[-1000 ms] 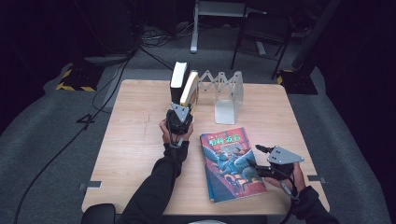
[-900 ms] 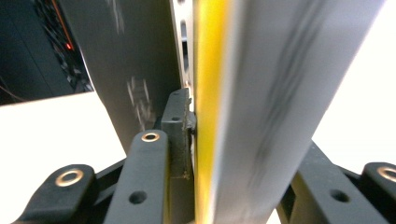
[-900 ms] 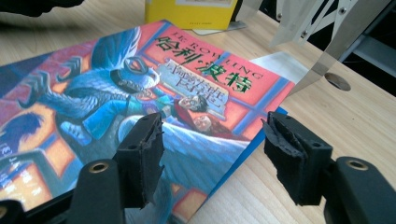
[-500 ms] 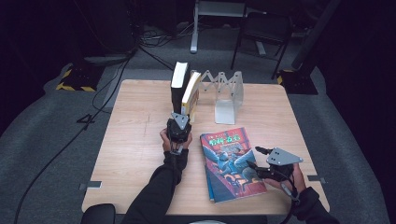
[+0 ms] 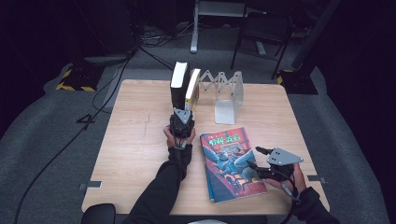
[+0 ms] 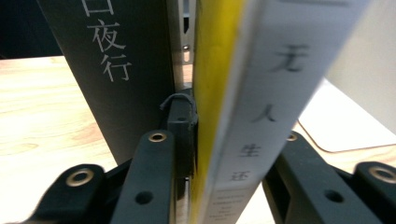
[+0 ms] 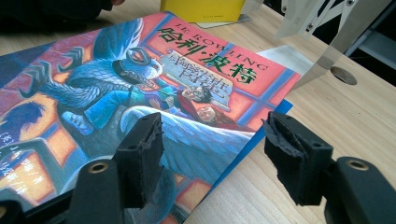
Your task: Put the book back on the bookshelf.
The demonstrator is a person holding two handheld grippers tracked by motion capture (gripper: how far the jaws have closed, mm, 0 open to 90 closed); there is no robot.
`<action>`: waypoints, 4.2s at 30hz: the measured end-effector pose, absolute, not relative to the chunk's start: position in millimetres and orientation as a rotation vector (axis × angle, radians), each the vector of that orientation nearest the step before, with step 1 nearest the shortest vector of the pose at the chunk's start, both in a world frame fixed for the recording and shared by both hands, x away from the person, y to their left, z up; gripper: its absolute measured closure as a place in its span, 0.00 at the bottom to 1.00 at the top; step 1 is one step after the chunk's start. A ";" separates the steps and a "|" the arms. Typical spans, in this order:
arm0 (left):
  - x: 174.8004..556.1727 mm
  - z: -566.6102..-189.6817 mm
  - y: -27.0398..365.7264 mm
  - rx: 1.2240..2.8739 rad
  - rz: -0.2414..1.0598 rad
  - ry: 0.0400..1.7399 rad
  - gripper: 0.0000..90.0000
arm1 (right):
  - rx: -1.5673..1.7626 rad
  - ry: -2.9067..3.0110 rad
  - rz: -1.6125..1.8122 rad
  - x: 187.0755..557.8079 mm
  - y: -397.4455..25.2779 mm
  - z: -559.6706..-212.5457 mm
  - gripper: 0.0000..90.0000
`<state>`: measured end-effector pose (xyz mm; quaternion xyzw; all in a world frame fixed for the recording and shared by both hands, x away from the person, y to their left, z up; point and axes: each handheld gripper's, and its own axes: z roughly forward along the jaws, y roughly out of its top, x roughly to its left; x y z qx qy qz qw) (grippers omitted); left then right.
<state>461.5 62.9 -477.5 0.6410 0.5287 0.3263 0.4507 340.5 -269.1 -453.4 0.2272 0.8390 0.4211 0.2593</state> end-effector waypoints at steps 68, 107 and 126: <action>466.4 -479.7 76.9 1.684 0.738 1.248 0.99 | 0.635 2.268 1.137 337.8 -276.3 -454.0 0.41; 343.0 -479.2 132.2 2.310 0.293 0.510 0.71 | 0.786 2.389 1.094 311.5 -288.1 -453.4 0.35; 324.4 -495.4 134.3 2.368 0.232 0.488 0.51 | 0.710 2.609 1.119 275.2 -300.7 -461.4 0.44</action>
